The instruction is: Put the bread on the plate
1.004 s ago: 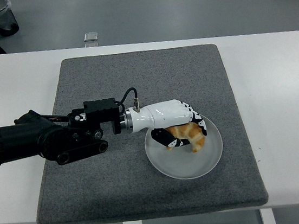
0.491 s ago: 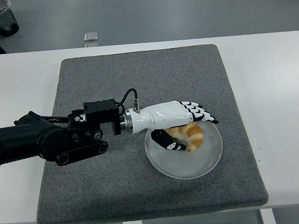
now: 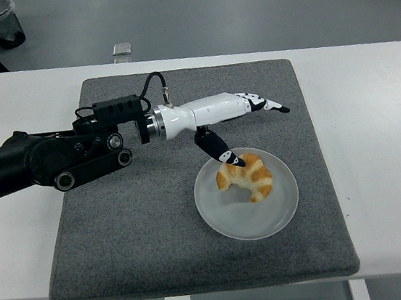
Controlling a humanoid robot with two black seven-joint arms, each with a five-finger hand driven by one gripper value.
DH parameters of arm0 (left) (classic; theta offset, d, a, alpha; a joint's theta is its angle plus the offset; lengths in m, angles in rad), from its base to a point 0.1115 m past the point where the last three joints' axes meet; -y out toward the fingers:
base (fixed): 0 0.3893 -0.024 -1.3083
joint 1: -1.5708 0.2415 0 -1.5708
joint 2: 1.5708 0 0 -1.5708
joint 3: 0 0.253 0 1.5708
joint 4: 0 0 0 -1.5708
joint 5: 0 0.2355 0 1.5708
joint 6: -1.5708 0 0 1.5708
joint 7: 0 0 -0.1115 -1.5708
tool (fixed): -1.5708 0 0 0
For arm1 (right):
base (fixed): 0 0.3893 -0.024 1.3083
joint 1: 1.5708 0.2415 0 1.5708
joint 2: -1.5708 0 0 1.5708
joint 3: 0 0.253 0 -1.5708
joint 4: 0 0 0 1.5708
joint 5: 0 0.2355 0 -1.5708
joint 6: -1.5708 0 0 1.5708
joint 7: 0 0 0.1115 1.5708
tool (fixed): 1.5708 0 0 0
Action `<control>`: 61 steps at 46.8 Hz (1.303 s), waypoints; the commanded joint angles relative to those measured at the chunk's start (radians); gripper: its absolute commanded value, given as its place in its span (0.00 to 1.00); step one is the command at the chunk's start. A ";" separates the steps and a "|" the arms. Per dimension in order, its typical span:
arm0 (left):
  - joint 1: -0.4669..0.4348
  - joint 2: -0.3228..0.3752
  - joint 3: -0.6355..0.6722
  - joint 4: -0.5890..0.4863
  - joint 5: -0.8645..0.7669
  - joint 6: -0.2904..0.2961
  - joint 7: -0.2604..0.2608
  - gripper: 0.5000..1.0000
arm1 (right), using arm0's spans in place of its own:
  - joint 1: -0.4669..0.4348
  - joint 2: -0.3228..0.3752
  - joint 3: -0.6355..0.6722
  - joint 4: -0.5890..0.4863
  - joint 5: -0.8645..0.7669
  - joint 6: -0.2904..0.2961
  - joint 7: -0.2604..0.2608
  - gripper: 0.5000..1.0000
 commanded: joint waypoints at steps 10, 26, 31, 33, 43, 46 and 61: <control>-0.001 0.044 -0.139 0.040 -0.201 -0.117 0.005 0.99 | 0.000 0.000 0.000 0.000 0.000 0.000 0.000 0.86; 0.013 0.044 -0.216 0.198 -0.523 -0.116 0.003 0.98 | 0.000 0.000 0.000 0.000 0.000 0.000 0.000 0.86; 0.014 0.044 -0.216 0.229 -0.621 -0.116 0.003 0.98 | 0.000 0.000 0.000 0.000 0.000 0.000 0.000 0.86; 0.014 0.044 -0.217 0.241 -0.659 -0.116 0.005 0.98 | 0.000 0.000 0.000 0.000 0.000 0.000 0.000 0.86; 0.011 0.044 -0.217 0.302 -0.823 -0.116 0.006 0.98 | 0.000 0.000 -0.002 0.000 0.000 0.000 0.000 0.86; 0.011 0.044 -0.217 0.321 -0.863 -0.116 0.008 0.98 | 0.000 0.000 -0.002 0.000 0.000 0.000 0.000 0.86; 0.008 0.071 -0.217 0.347 -1.057 -0.143 0.012 0.98 | 0.000 0.000 -0.002 0.000 0.000 0.000 0.000 0.86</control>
